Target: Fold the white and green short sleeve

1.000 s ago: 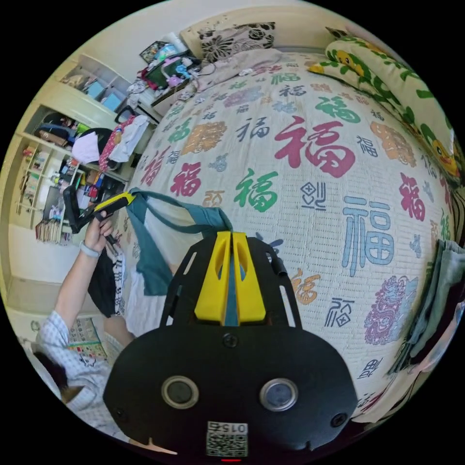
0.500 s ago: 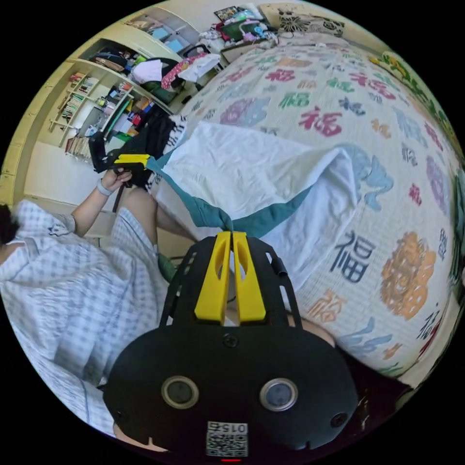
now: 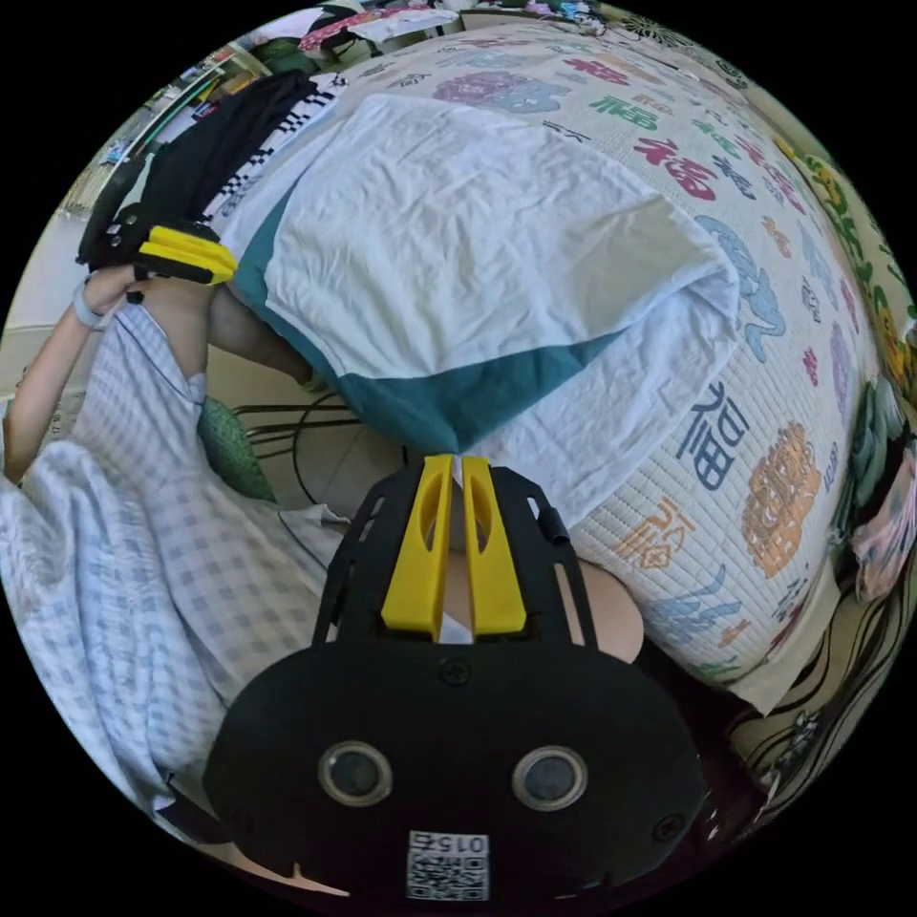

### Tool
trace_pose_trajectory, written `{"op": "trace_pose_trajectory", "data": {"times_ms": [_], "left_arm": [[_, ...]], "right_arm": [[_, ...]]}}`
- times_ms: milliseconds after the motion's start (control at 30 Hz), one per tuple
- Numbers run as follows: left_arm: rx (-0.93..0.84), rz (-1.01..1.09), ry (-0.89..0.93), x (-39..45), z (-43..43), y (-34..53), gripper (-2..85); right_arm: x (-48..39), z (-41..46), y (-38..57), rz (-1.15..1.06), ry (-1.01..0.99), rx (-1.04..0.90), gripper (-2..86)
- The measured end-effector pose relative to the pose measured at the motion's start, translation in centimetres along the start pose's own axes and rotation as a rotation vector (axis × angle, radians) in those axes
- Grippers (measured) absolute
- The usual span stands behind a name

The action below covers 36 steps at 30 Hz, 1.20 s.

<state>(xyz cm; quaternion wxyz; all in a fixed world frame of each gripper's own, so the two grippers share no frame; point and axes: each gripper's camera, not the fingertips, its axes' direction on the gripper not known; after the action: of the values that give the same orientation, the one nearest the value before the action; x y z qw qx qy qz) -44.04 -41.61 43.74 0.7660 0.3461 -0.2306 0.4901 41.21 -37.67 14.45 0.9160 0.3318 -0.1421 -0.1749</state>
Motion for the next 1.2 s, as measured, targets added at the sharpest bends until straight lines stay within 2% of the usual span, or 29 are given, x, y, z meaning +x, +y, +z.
{"op": "trace_pose_trajectory", "data": {"times_ms": [100,233,300,433,500,533,600,667,767,833,933,1100,1200], "left_arm": [[0.051,-0.013,-0.046,0.3,-2.3,0.6,0.2],[0.222,-0.056,-0.003,-0.2,-5.5,-0.2,0.1],[0.228,-0.081,0.032,-0.8,-4.9,-1.3,0.1],[0.085,-0.191,0.039,-3.8,-0.7,-3.1,0.2],[0.076,-0.21,0.073,-4.9,-0.7,-3.0,0.3],[0.059,-0.232,0.077,-5.6,-1.5,-2.8,0.4],[0.143,-0.254,0.067,-6.8,-4.0,-2.0,0.7],[0.304,-0.337,0.161,-10.5,-7.8,-0.7,1.6],[0.427,-0.489,0.157,-16.1,-10.8,-0.2,4.8],[0.466,-0.553,0.18,-19.0,-11.3,-0.6,7.5],[0.46,-0.626,0.297,-23.3,-10.3,-2.1,10.5],[0.458,-0.653,0.385,-26.8,-9.0,-4.2,8.6],[0.476,-0.66,0.425,-28.4,-9.3,-4.6,1.9]], "right_arm": [[0.5,-1.9,2.0,0.067,0.026,0.075,-0.7],[1.7,-3.7,2.0,0.092,-0.115,0.196,-0.6],[2.0,-2.9,0.9,0.083,-0.165,0.174,-0.5],[3.9,1.8,-1.3,0.139,-0.207,-0.057,-0.5],[5.4,1.3,-0.7,0.159,-0.273,-0.042,-0.4],[6.8,0.2,0.1,0.187,-0.312,-0.001,-0.3],[9.7,-2.1,1.8,0.245,-0.384,0.102,0.6],[15.8,-4.9,4.0,0.389,-0.541,0.285,4.0],[23.3,-6.5,5.3,0.566,-0.662,0.44,6.4],[26.1,-6.4,4.4,0.602,-0.679,0.432,8.5],[29.7,-4.5,2.2,0.618,-0.869,0.413,11.6],[32.9,-2.4,0.0,0.66,-0.92,0.391,6.8],[34.1,-2.5,-0.5,0.646,-0.854,0.391,1.8]]}}
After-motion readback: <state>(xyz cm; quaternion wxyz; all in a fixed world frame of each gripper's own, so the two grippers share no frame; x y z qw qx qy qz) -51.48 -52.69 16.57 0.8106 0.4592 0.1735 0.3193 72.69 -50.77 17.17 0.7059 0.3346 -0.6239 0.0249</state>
